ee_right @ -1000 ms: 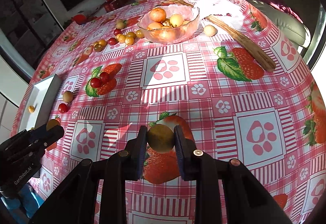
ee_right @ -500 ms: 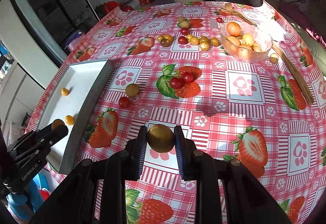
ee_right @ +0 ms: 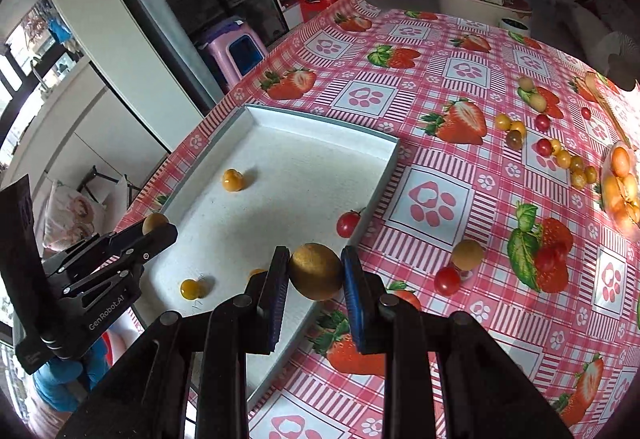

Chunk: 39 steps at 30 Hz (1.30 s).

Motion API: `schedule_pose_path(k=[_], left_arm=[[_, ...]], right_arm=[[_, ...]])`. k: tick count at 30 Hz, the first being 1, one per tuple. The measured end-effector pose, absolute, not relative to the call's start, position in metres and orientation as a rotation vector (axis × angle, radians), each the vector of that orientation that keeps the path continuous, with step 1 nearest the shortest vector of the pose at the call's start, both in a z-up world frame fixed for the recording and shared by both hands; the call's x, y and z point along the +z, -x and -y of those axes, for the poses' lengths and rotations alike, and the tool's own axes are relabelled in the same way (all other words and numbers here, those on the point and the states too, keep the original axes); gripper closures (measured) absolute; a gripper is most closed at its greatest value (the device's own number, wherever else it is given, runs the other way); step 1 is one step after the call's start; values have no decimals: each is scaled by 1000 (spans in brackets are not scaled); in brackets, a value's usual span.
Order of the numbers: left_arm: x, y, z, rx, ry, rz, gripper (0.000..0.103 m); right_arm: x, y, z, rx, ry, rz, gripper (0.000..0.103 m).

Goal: Organize fruits
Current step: 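Carry both brown fruits into the white tray and open both tools, then move both open tools back over the table toward the red cherry tomatoes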

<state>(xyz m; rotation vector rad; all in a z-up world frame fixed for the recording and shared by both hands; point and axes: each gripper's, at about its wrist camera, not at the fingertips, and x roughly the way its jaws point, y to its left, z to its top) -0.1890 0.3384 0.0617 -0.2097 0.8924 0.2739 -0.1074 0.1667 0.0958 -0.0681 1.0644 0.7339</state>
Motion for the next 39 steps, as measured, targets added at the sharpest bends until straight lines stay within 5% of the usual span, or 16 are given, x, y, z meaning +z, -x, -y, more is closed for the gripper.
schedule_pose_path(k=[25,26,27,28,39], left_arm=[[21,164,-356,326,158,-1019,76],[21,163,-356,336,151,-1020,70],[21,164,-356,355,137,-1019,47],[22,164,-355,348,142,-1012,41],[31,175,-350,352,170,-992,41]], right_arm=[[32,77,-265,736,284,-1129,74],[33,76,-264,739,279,-1132,72],[33,75,-264,745,270,-1137,69],[33,74,-263,751,261,-1144,67],[67,78,-236,788,137,-1083,23]])
